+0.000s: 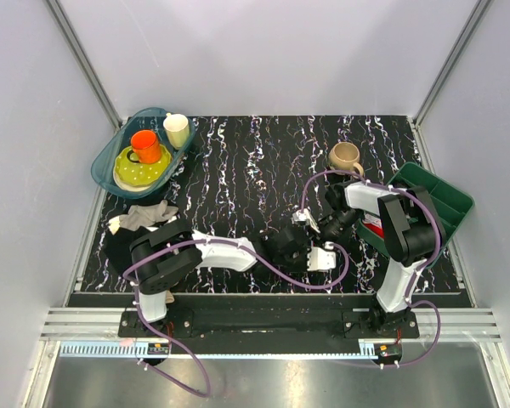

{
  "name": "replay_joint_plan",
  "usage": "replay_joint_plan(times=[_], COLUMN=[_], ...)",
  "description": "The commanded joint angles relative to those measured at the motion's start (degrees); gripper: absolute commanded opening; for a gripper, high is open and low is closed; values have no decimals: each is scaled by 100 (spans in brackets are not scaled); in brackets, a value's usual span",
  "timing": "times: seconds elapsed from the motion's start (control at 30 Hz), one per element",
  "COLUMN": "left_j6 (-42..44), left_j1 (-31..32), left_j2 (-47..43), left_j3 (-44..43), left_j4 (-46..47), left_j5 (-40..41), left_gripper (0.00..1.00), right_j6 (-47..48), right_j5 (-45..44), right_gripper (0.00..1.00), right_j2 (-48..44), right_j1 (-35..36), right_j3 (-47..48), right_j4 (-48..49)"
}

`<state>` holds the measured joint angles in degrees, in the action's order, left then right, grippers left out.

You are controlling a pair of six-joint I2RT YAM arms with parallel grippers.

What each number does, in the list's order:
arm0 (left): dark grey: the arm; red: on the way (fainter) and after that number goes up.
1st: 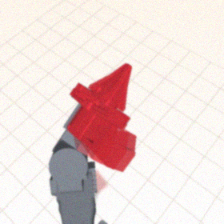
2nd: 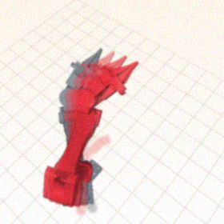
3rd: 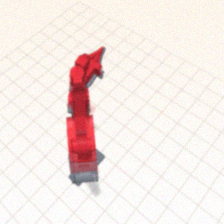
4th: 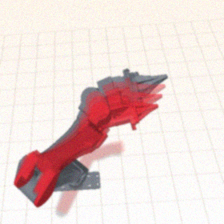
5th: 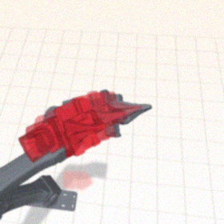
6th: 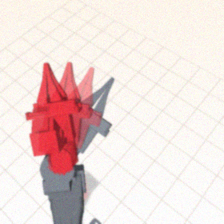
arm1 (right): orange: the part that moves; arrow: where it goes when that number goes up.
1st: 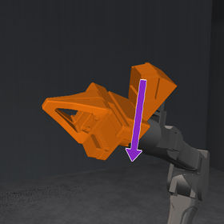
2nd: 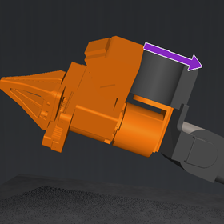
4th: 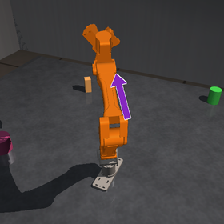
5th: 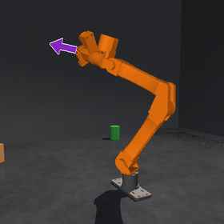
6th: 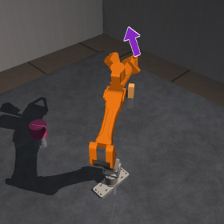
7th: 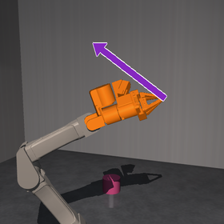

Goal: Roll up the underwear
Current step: Roll the underwear to the center of the board.

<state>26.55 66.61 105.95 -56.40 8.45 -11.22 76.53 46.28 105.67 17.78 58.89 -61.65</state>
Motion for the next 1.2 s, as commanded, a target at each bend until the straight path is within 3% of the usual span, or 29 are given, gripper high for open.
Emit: replay_joint_plan(times=[0.0,0.07,0.23,0.43,0.57,0.8,0.87,0.93,1.17], left_j6=[-18,-35,-88,-44,-9,17,9,9,8], left_j1=[36,36,36,36,36,36,28,36,28], left_j2=[232,303,391,286,356,505,505,523,558], left_j3=[-397,-477,-460,-301,-477,-828,-872,-899,-1022], left_j4=[-176,-396,-783,-836,-1029,-1337,-1363,-1398,-1469], left_j5=[-108,-108,102,208,200,252,261,296,366], left_gripper=[19,9,1,0,0,0,0,0,0], right_j6=[-59,-112,-165,-209,-770,-1518,-1685,-1842,-2362], right_j5=[232,285,373,487,294,109,74,22,-584], right_gripper=[31,35,49,52,55,69,81,87,88], right_j2=[-204,-266,-590,-995,-978,-557,-486,-398,-222], right_j1=[-20,-29,-213,-784,-846,-838,-838,-838,-829], right_j3=[-53,-45,122,544,536,483,448,369,175], right_j4=[109,118,-93,-637,-577,-488,-436,-305,328])
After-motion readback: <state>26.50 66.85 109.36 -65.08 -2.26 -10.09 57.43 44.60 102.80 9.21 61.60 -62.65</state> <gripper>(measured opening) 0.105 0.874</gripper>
